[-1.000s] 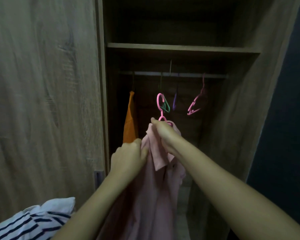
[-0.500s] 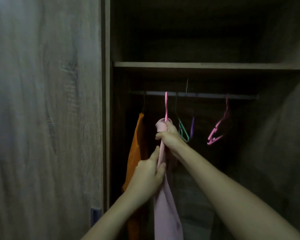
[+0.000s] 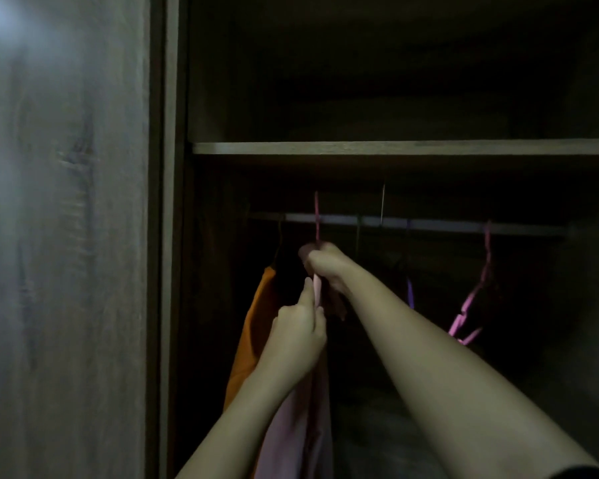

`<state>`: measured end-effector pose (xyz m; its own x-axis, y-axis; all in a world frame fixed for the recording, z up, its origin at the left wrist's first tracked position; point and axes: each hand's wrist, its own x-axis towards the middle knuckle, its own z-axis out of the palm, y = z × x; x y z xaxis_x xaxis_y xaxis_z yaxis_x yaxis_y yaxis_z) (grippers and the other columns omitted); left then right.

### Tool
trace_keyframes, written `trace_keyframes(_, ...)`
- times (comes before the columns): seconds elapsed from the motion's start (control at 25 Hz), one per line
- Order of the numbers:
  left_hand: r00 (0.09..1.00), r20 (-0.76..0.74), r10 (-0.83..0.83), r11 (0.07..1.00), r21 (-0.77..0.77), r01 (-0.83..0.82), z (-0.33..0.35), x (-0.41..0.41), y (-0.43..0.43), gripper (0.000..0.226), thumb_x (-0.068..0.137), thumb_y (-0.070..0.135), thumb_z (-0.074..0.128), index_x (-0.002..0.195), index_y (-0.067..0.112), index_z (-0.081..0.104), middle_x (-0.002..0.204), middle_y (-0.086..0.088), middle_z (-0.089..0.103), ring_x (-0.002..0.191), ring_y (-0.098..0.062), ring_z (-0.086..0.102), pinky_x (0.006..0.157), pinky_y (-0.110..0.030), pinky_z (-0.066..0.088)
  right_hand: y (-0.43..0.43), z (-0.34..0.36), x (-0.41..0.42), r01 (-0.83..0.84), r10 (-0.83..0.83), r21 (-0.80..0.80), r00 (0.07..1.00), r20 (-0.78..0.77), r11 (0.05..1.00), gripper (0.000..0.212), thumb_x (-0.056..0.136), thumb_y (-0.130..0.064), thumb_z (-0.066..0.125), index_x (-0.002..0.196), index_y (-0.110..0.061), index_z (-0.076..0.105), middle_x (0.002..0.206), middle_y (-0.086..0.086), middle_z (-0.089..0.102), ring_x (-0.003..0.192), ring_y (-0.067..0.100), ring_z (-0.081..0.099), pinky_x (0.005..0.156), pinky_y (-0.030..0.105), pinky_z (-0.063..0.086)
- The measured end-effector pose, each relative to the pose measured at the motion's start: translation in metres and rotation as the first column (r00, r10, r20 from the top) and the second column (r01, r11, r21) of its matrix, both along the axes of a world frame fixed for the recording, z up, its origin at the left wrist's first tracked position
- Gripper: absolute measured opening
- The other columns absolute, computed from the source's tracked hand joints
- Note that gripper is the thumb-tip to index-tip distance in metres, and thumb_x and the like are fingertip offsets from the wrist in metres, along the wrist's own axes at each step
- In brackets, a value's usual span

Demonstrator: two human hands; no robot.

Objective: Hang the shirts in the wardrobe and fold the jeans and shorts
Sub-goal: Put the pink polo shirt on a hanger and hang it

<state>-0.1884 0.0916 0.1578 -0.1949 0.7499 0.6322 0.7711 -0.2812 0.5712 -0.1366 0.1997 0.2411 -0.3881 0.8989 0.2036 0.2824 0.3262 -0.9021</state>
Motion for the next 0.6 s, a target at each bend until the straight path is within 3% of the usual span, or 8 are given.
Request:
trace_keyframes(0.2, 0.998, -0.007, 0.058, 0.997, -0.048, -0.058, -0.025, -0.003, 0.020, 0.061, 0.097, 0.020, 0.045, 0.151, 0.020, 0.015, 0.089, -0.002, 0.066, 0.069, -0.011, 0.064, 0.068, -0.025, 0.055, 0.027, -0.022, -0.018, -0.021, 0.016, 0.030, 0.990, 0.139, 0.999, 0.033, 0.097, -0.018, 0.043, 0.127, -0.009, 0.050, 0.122, 0.013, 0.057, 0.111, 0.025, 0.055, 0.087, 0.032, 0.045)
trace_keyframes(0.32, 0.986, -0.145, 0.088, 0.976, -0.185, -0.114, -0.039, 0.002, 0.019, 0.086, 0.090, 0.009, 0.054, 0.151, 0.020, -0.006, 0.115, -0.008, 0.061, 0.093, -0.018, 0.065, 0.084, -0.029, 0.053, 0.035, -0.036, -0.023, -0.044, 0.038, 0.043, 0.991, 0.131, 0.998, 0.034, 0.097, -0.017, 0.041, 0.130, -0.010, 0.048, 0.128, 0.014, 0.054, 0.118, 0.027, 0.052, 0.099, 0.036, 0.044)
trace_keyframes(0.44, 0.976, -0.198, 0.086, 0.938, -0.314, -0.147, -0.049, 0.001, 0.014, 0.100, 0.087, 0.002, 0.056, 0.147, 0.025, -0.021, 0.118, -0.010, 0.060, 0.092, -0.018, 0.066, 0.081, -0.029, 0.055, 0.037, -0.039, -0.021, -0.052, 0.043, 0.056, 0.988, 0.151, 0.997, 0.033, 0.097, -0.019, 0.041, 0.128, -0.011, 0.050, 0.123, 0.013, 0.055, 0.114, 0.026, 0.054, 0.096, 0.034, 0.045)
trace_keyframes(0.52, 0.988, -0.134, 0.071, 0.896, -0.427, -0.123, -0.063, 0.003, 0.004, 0.096, 0.089, 0.005, 0.055, 0.147, 0.028, -0.017, 0.117, -0.010, 0.060, 0.096, -0.021, 0.066, 0.084, -0.032, 0.055, 0.036, -0.039, -0.019, -0.047, 0.034, 0.068, 0.981, 0.192, 0.997, 0.036, 0.094, -0.012, 0.046, 0.130, -0.010, 0.048, 0.117, 0.011, 0.053, 0.107, 0.023, 0.052, 0.085, 0.029, 0.042)
trace_keyframes(0.6, 0.988, 0.000, 0.154, 0.801, -0.585, -0.125, -0.088, 0.012, 0.000, 0.074, 0.093, 0.011, 0.050, 0.150, 0.024, 0.004, 0.128, -0.011, 0.055, 0.110, -0.022, 0.061, 0.094, -0.035, 0.050, 0.028, -0.040, -0.017, -0.016, 0.001, 0.065, 0.976, 0.217, 0.998, 0.052, 0.086, -0.007, 0.057, 0.136, -0.010, 0.043, 0.125, 0.010, 0.050, 0.115, 0.025, 0.050, 0.088, 0.027, 0.042)
